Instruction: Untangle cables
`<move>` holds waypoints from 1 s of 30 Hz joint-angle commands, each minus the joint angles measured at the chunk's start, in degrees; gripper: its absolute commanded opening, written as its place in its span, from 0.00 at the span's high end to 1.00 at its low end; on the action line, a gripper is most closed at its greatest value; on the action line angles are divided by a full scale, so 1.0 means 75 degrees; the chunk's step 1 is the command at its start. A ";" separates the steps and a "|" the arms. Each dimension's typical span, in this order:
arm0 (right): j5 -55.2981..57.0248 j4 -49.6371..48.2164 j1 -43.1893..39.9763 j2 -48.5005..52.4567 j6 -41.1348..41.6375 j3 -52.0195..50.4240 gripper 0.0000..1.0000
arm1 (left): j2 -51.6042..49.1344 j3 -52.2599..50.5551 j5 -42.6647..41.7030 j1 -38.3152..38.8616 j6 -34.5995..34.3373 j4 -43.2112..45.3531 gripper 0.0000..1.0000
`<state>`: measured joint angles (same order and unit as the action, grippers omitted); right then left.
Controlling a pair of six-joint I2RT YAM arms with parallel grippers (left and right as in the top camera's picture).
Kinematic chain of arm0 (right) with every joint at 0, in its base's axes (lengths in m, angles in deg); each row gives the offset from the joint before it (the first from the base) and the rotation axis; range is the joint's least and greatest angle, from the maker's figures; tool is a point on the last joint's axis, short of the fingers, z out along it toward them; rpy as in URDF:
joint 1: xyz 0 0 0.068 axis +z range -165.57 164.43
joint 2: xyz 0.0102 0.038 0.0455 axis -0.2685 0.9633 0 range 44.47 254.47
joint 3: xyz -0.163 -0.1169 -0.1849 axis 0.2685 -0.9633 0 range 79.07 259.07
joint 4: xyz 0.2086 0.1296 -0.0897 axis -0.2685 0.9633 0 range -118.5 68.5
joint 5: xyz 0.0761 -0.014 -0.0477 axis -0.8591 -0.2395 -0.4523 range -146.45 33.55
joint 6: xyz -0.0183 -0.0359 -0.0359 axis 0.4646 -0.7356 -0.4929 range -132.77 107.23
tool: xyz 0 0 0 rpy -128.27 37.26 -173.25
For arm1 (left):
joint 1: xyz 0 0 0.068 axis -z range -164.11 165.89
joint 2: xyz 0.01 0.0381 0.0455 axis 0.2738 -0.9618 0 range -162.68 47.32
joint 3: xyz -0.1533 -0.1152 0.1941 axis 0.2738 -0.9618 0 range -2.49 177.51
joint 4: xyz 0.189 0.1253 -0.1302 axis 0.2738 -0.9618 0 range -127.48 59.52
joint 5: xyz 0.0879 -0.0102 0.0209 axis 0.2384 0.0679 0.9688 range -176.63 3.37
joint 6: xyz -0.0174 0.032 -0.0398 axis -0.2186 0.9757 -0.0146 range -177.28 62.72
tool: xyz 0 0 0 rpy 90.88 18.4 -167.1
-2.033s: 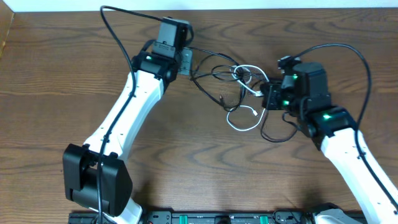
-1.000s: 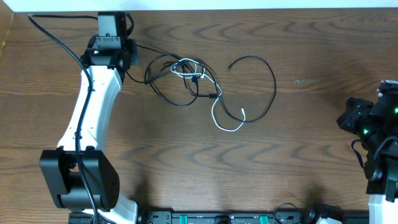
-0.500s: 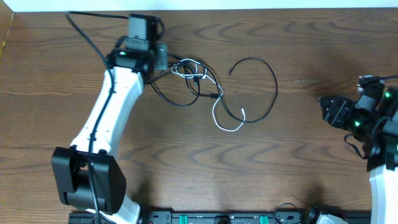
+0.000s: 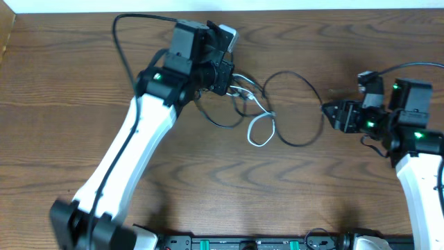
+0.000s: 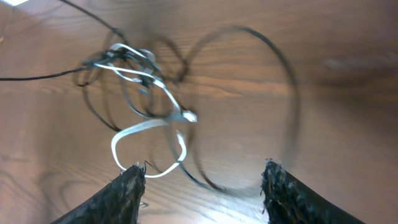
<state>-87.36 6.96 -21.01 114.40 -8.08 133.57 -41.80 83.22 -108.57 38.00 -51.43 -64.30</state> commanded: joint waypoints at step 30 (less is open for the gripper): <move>-0.0344 -0.2328 0.2649 0.3442 0.0627 0.0017 0.38 | 0.1209 -0.0009 -0.1189 0.0020 0.0277 0.0125 0.92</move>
<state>-89.75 -10.18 -1.97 139.84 -5.13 133.57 -32.84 83.22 -116.52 38.08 -49.88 -63.78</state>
